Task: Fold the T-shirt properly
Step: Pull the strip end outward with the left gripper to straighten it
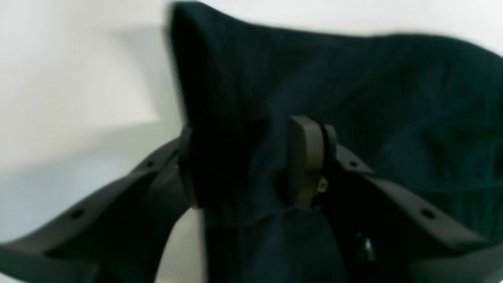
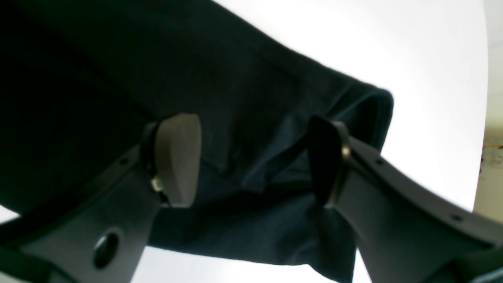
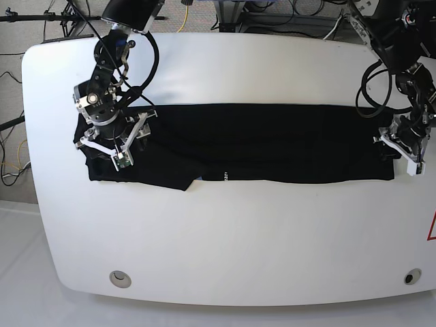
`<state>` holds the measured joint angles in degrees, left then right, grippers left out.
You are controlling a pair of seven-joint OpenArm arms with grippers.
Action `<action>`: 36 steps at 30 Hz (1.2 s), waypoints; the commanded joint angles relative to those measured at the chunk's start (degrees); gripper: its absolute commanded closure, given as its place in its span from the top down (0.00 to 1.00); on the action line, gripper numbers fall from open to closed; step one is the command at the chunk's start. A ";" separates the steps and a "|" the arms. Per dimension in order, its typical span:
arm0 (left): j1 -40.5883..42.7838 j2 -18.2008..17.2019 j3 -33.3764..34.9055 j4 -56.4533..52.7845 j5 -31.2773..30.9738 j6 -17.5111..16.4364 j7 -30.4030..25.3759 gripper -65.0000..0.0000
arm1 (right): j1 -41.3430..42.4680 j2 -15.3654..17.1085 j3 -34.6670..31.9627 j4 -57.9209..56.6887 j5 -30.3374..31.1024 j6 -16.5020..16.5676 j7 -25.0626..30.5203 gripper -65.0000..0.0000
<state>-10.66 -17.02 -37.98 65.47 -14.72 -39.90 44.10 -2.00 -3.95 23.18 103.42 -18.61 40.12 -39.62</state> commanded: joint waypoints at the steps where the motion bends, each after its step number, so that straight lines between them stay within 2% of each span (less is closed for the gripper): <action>1: -0.81 -1.71 -0.26 1.03 -1.65 -0.10 -1.25 0.44 | 0.74 0.26 -0.11 1.28 0.69 -0.12 1.28 0.63; 6: -0.86 -3.79 0.29 1.13 -1.00 -0.10 -1.84 0.47 | 0.88 0.29 -0.27 0.88 0.54 -0.12 1.14 0.63; 12: -0.78 -4.08 0.47 2.09 -0.38 -0.10 -2.46 0.46 | 0.90 0.31 -0.30 0.72 0.52 -0.12 1.20 0.63; 26: -0.39 0.40 0.39 6.33 0.70 -0.10 -1.93 0.46 | 0.79 0.18 -0.39 0.79 0.30 -0.12 0.94 0.63; 32: -0.83 2.05 0.39 8.89 0.58 -0.10 -0.49 0.29 | 0.91 0.21 -0.52 0.78 0.50 -0.12 1.14 0.63; 36: -1.27 2.07 0.18 8.91 0.32 -0.10 -0.10 0.29 | 0.89 0.19 -0.52 0.86 0.49 -0.12 1.11 0.63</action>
<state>-10.68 -13.98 -37.45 73.25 -13.37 -39.92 44.38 -1.98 -3.97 22.76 103.33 -18.79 40.12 -39.64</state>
